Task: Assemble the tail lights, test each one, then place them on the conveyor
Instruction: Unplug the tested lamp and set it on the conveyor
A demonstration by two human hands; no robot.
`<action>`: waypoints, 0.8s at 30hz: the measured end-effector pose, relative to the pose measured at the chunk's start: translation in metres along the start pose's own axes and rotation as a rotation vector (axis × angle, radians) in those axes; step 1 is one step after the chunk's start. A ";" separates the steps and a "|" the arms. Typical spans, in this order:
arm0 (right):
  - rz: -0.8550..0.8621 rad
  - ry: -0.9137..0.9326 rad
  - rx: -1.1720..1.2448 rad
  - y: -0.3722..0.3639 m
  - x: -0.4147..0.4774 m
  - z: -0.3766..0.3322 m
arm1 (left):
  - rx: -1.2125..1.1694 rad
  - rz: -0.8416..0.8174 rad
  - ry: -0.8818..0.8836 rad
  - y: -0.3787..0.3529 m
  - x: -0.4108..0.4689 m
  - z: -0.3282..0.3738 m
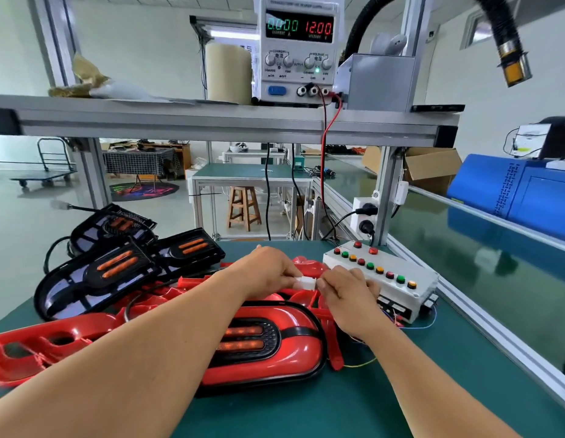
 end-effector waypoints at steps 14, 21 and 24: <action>-0.221 0.194 0.046 -0.003 -0.008 -0.050 | -0.670 0.612 0.035 0.121 -0.047 -0.025; -0.510 0.105 0.054 -0.026 -0.014 -0.080 | -1.194 0.872 -0.124 0.209 -0.111 -0.045; -0.523 0.102 -0.013 -0.024 -0.011 -0.086 | -1.507 1.000 -0.245 0.229 -0.152 -0.058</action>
Point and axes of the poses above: each hand's wrist, its own x-axis towards the middle knuckle, its own y-axis out of the back of the hand, z = x × y, the point moved 6 cm from there along x, towards the middle knuckle, and after that the axes turned 1 degree about y, right-handed, at the moved point
